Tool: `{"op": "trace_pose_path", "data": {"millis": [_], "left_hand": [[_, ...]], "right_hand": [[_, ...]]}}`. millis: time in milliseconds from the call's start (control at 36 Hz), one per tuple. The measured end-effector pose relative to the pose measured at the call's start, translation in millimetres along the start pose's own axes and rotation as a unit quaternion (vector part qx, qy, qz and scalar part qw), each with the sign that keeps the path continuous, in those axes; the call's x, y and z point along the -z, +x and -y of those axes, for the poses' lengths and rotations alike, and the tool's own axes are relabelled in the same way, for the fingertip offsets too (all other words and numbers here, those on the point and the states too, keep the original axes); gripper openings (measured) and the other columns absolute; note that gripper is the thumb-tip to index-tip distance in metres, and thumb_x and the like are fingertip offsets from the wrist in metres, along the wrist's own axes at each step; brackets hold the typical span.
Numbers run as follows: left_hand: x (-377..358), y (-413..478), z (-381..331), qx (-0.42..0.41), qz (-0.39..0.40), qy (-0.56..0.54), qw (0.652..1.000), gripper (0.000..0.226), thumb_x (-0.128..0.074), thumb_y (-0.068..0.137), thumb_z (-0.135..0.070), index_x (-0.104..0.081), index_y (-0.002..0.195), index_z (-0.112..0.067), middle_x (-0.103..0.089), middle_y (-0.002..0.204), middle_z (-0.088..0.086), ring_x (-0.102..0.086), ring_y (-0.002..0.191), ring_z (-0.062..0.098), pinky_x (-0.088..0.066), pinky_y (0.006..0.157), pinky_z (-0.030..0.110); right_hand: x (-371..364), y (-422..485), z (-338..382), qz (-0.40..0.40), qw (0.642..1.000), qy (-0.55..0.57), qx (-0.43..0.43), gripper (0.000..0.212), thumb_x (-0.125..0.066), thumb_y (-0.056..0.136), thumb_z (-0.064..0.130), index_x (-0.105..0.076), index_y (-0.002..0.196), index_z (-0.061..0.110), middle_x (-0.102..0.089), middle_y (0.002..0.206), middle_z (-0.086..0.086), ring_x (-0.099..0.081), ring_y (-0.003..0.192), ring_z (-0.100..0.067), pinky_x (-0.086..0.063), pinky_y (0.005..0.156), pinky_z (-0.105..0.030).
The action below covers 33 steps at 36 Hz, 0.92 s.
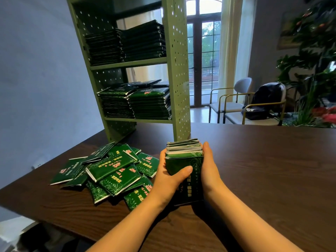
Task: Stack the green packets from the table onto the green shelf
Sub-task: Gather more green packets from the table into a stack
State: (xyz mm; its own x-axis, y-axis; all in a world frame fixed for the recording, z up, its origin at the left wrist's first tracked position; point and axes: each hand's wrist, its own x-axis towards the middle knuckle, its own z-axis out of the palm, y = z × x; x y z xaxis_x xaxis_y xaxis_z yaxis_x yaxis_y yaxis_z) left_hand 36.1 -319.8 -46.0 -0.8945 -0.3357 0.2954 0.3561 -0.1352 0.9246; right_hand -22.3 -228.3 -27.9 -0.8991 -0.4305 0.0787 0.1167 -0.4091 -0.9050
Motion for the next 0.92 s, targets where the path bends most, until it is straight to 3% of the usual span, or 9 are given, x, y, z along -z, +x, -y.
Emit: {"op": "trace_pose_path", "data": {"millis": [111,194,306,417,500,611,667,806,917], "left_hand": [[0.7,1.1,-2.7,0.009,0.008,0.016,1.000,0.069,-0.080,0.054,-0.021,-0.049,0.116,-0.021,-0.075,0.096,-0.004,-0.071,0.092,0.010,-0.054,0.073,0.020],[2.4,6.0,-7.7,0.020,-0.008,0.024,0.999,0.059,-0.077,0.059,-0.012,-0.052,0.112,-0.020,-0.075,0.090,-0.006,-0.071,0.086,0.008,-0.054,0.069,0.018],[3.1,12.3,-26.0,0.073,-0.058,-0.023,0.995,0.067,-0.082,0.051,-0.013,-0.059,0.114,-0.006,-0.072,0.090,0.011,-0.071,0.073,0.018,-0.057,0.060,0.026],[8.6,18.2,-62.3,0.151,-0.074,-0.069,0.983,0.058,-0.073,0.065,-0.021,-0.062,0.118,0.002,-0.073,0.089,0.020,-0.071,0.067,0.026,-0.060,0.057,0.033],[18.5,26.3,-85.4,0.184,-0.085,-0.043,0.978,0.055,-0.073,0.075,-0.023,-0.060,0.122,0.000,-0.072,0.100,0.023,-0.072,0.071,0.027,-0.059,0.055,0.033],[30.3,35.3,-116.7,0.217,-0.085,-0.039,0.972,0.067,-0.075,0.065,-0.035,-0.063,0.122,-0.002,-0.071,0.107,0.022,-0.070,0.098,0.037,-0.062,0.068,0.043],[36.0,39.6,-135.0,0.215,-0.072,-0.038,0.973,0.066,-0.073,0.061,-0.036,-0.068,0.117,-0.002,-0.071,0.109,0.022,-0.069,0.095,0.036,-0.059,0.075,0.044],[48.9,53.8,-181.3,0.194,-0.018,-0.032,0.980,0.036,-0.064,0.081,-0.039,-0.073,0.095,-0.008,-0.074,0.090,0.015,-0.070,0.072,0.026,-0.056,0.080,0.040],[60.7,60.8,-210.5,0.161,-0.001,-0.027,0.987,0.042,-0.069,0.066,-0.042,-0.075,0.093,-0.010,-0.074,0.096,0.016,-0.071,0.086,0.029,-0.053,0.092,0.045]], "right_hand": [[-0.4,-0.1,-2.1,-0.016,1.000,-0.003,0.003,0.055,-0.025,0.099,0.050,-0.067,0.108,0.016,-0.070,0.108,-0.014,-0.064,0.107,-0.031,-0.046,0.100,-0.049],[-0.6,-3.2,2.8,0.029,0.999,-0.006,0.020,0.065,-0.034,0.086,0.061,-0.064,0.116,0.011,-0.068,0.112,-0.016,-0.063,0.109,-0.031,-0.046,0.099,-0.049],[1.4,-3.2,10.1,0.109,0.985,-0.109,0.083,0.049,-0.058,0.082,0.042,-0.054,0.125,0.019,-0.067,0.116,-0.003,-0.065,0.104,-0.012,-0.053,0.080,-0.020],[0.6,-3.0,18.2,0.164,0.962,-0.209,0.070,0.083,-0.070,0.067,0.040,-0.033,0.141,0.032,-0.059,0.122,0.011,-0.062,0.109,-0.005,-0.053,0.089,-0.026],[-11.6,-0.6,31.3,0.176,0.948,-0.255,0.067,0.090,-0.071,0.066,0.049,-0.029,0.144,0.035,-0.056,0.123,0.016,-0.059,0.111,-0.002,-0.051,0.095,-0.029],[-36.5,2.8,53.2,0.227,0.945,-0.232,0.042,0.059,-0.075,0.075,0.039,-0.039,0.121,0.050,-0.062,0.113,0.022,-0.064,0.103,-0.002,-0.054,0.085,-0.023],[-50.8,5.7,62.1,0.235,0.945,-0.224,0.038,0.054,-0.073,0.077,0.032,-0.043,0.119,0.047,-0.066,0.111,0.015,-0.067,0.101,-0.008,-0.055,0.084,-0.027],[-96.7,16.9,84.6,0.195,0.955,-0.212,0.065,0.034,-0.064,0.086,0.017,-0.050,0.110,0.037,-0.066,0.106,0.002,-0.071,0.085,-0.013,-0.057,0.068,-0.026],[-131.0,24.8,105.0,0.164,0.961,-0.208,0.076,0.028,-0.061,0.087,0.019,-0.056,0.112,0.029,-0.066,0.106,-0.006,-0.067,0.090,-0.022,-0.056,0.074,-0.040]]}}
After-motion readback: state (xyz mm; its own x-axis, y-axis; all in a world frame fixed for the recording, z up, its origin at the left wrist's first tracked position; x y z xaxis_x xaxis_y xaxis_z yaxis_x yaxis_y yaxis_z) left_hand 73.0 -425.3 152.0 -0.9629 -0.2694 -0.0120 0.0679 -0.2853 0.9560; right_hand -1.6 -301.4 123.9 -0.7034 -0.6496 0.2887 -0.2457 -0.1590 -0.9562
